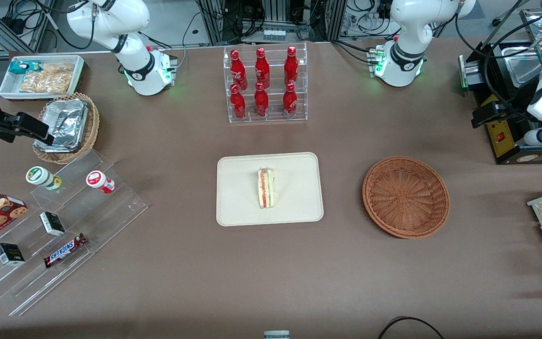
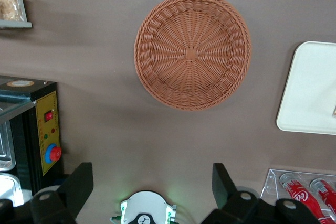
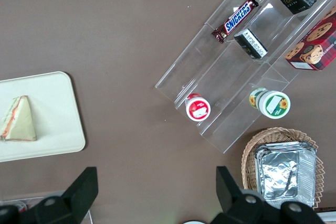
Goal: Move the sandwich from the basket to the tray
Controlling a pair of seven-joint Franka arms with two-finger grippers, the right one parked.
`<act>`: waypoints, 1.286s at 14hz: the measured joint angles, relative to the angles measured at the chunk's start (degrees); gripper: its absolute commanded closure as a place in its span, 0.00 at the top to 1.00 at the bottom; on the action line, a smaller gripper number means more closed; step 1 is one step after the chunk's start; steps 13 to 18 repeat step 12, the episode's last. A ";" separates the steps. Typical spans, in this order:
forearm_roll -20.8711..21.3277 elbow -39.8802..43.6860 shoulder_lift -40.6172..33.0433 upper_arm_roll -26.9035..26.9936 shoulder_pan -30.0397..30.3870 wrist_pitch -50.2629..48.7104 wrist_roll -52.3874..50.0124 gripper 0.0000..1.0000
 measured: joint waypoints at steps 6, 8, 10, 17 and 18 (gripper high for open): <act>0.00 0.31 0.08 0.21 0.05 5.90 5.69 1.00; 0.01 0.40 0.08 0.24 0.05 6.01 6.38 1.00; 0.02 0.44 0.08 0.24 0.05 6.01 6.43 1.00; 0.03 0.45 0.07 0.27 0.05 6.00 6.50 1.00; 0.03 0.45 0.07 0.27 0.05 6.00 6.50 1.00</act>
